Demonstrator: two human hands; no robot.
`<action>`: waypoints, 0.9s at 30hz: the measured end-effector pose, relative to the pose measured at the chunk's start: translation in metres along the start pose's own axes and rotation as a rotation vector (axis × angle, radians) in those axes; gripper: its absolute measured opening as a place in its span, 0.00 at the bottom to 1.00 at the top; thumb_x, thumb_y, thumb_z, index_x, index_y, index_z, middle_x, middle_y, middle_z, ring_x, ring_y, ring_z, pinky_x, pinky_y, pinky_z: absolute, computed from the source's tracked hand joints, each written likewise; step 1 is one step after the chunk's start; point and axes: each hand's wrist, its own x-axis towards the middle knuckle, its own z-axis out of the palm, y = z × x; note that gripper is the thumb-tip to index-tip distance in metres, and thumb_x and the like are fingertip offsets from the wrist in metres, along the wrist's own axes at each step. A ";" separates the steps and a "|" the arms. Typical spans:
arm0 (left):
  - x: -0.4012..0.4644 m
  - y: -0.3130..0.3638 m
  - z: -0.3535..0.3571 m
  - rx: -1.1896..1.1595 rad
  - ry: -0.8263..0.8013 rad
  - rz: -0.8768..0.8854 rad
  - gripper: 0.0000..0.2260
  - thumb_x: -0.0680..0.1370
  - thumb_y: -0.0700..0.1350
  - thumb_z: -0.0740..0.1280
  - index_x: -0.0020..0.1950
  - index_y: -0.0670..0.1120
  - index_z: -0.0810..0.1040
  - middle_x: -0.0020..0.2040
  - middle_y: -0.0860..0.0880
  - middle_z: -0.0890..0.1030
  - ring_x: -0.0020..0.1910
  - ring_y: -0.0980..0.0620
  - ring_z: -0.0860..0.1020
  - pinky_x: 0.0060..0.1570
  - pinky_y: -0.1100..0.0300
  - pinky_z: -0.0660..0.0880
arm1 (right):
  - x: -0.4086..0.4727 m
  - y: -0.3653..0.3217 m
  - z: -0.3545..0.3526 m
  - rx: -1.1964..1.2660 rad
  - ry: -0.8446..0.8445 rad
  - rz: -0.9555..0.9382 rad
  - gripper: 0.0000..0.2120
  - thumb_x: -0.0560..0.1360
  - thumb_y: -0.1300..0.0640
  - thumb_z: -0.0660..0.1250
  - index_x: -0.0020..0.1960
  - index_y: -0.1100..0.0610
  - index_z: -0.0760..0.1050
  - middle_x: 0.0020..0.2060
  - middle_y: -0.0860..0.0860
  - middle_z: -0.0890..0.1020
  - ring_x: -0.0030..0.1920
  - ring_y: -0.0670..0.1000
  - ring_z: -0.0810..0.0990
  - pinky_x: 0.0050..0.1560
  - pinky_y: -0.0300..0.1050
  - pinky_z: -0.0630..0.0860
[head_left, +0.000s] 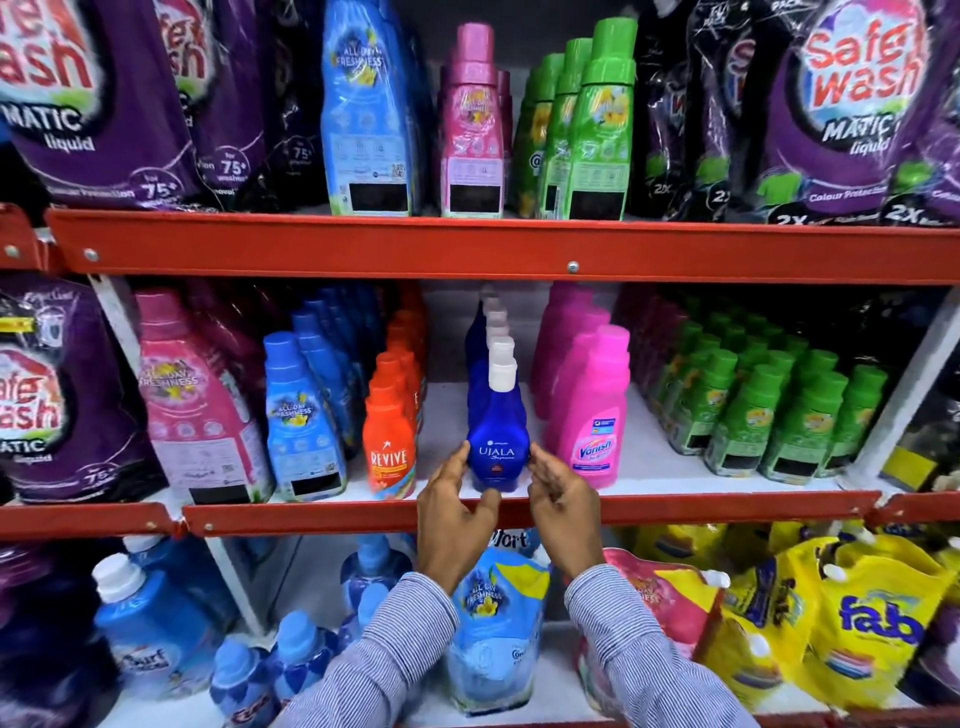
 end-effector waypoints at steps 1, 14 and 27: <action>0.001 0.001 0.000 -0.020 -0.006 -0.006 0.31 0.72 0.42 0.68 0.75 0.40 0.70 0.71 0.42 0.78 0.71 0.47 0.77 0.74 0.45 0.72 | 0.000 0.001 0.000 -0.002 0.009 0.004 0.25 0.74 0.74 0.59 0.68 0.60 0.73 0.59 0.49 0.80 0.56 0.34 0.78 0.58 0.26 0.71; 0.001 -0.003 -0.002 -0.112 -0.036 -0.049 0.34 0.69 0.45 0.66 0.76 0.43 0.70 0.71 0.45 0.79 0.69 0.50 0.78 0.73 0.45 0.74 | 0.000 0.005 -0.001 -0.041 0.028 0.013 0.24 0.75 0.69 0.61 0.68 0.53 0.73 0.59 0.44 0.81 0.58 0.35 0.79 0.61 0.33 0.73; -0.023 -0.028 -0.055 -0.257 0.415 -0.042 0.13 0.72 0.42 0.66 0.52 0.54 0.82 0.52 0.48 0.86 0.52 0.53 0.85 0.60 0.43 0.82 | -0.033 -0.013 0.054 0.038 0.037 -0.087 0.21 0.72 0.72 0.63 0.59 0.55 0.80 0.49 0.50 0.86 0.51 0.41 0.84 0.55 0.34 0.77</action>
